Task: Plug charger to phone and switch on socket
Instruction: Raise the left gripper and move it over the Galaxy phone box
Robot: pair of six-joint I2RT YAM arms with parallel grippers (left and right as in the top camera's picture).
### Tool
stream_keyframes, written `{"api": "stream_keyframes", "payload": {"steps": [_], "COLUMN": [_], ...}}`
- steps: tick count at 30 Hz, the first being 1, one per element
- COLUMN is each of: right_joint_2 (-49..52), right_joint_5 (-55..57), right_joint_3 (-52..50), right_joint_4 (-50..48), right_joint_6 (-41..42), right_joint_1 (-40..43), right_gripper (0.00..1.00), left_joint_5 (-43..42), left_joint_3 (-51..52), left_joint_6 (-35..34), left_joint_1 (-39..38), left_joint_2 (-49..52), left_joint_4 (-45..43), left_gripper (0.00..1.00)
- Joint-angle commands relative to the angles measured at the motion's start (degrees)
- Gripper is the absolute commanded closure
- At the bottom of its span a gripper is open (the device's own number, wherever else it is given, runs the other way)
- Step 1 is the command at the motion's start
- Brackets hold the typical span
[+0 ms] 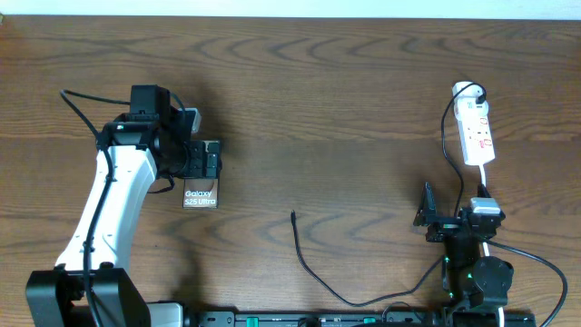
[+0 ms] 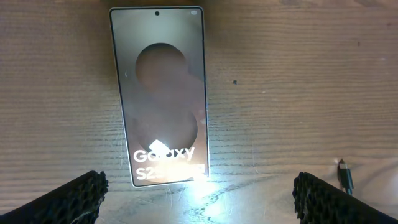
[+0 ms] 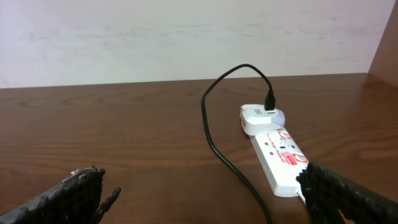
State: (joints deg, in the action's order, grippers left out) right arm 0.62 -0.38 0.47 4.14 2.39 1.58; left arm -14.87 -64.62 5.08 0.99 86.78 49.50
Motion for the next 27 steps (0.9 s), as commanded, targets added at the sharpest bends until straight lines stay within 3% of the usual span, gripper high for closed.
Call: {"api": "stream_keyframes", "payload": {"steps": [1, 10, 27], "right_joint_2": [-0.2, -0.2, -0.2], "right_joint_5": [0.2, 0.2, 0.2], "right_joint_3": [-0.2, -0.2, -0.2], "right_joint_4": [0.2, 0.2, 0.2], "right_joint_6": [0.5, 0.5, 0.5], "right_joint_1": [-0.8, -0.8, -0.8], "right_gripper": [0.01, 0.01, 0.01], "left_joint_5": [2.6, 7.9, 8.1], "left_joint_3": [-2.2, -5.9, -4.0], "left_joint_6": [-2.6, -2.6, -1.7], "left_joint_1": [-0.3, -3.2, -3.2], "left_joint_2": [1.1, 10.9, 13.8], "left_joint_4": [1.3, 4.1, 0.4], "left_gripper": [0.02, 0.02, 0.02]}}
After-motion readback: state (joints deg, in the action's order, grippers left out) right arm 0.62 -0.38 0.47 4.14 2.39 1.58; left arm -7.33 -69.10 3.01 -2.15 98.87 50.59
